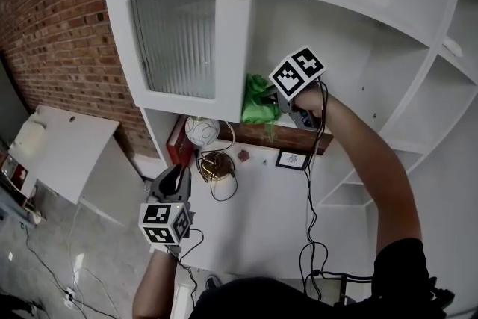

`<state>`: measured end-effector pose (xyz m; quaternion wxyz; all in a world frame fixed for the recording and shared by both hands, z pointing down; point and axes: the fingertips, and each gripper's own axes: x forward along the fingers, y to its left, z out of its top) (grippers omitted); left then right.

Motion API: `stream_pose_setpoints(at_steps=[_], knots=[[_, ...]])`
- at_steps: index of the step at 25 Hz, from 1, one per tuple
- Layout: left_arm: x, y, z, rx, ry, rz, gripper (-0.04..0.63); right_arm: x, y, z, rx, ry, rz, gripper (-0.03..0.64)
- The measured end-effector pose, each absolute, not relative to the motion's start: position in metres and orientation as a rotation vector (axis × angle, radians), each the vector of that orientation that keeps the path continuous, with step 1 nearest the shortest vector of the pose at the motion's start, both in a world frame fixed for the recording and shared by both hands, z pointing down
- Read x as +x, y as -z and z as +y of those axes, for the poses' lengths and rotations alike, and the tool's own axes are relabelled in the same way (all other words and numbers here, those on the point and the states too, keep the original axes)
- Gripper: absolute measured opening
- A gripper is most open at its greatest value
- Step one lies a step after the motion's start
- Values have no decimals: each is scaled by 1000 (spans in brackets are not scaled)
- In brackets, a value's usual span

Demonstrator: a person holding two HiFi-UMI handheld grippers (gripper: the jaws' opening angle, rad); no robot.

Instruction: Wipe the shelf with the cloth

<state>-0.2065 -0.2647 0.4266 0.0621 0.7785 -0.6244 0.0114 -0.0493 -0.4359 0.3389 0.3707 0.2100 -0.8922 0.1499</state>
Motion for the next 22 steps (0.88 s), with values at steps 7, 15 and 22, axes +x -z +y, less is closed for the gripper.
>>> stream_pose_setpoints(at_steps=[7,15,22], knots=[[-183,-420,-278,2424,-44,-1860,63,-10,-344,-428,544,-372,-2201,43],[-151,-416,-289,2499,-25,-1782,63,44,-347,-417,572,-395,-2104,43],[-126,-415,-298,2560,-18,-1706,63,90,-348,-413,650,-373,-2001,43]])
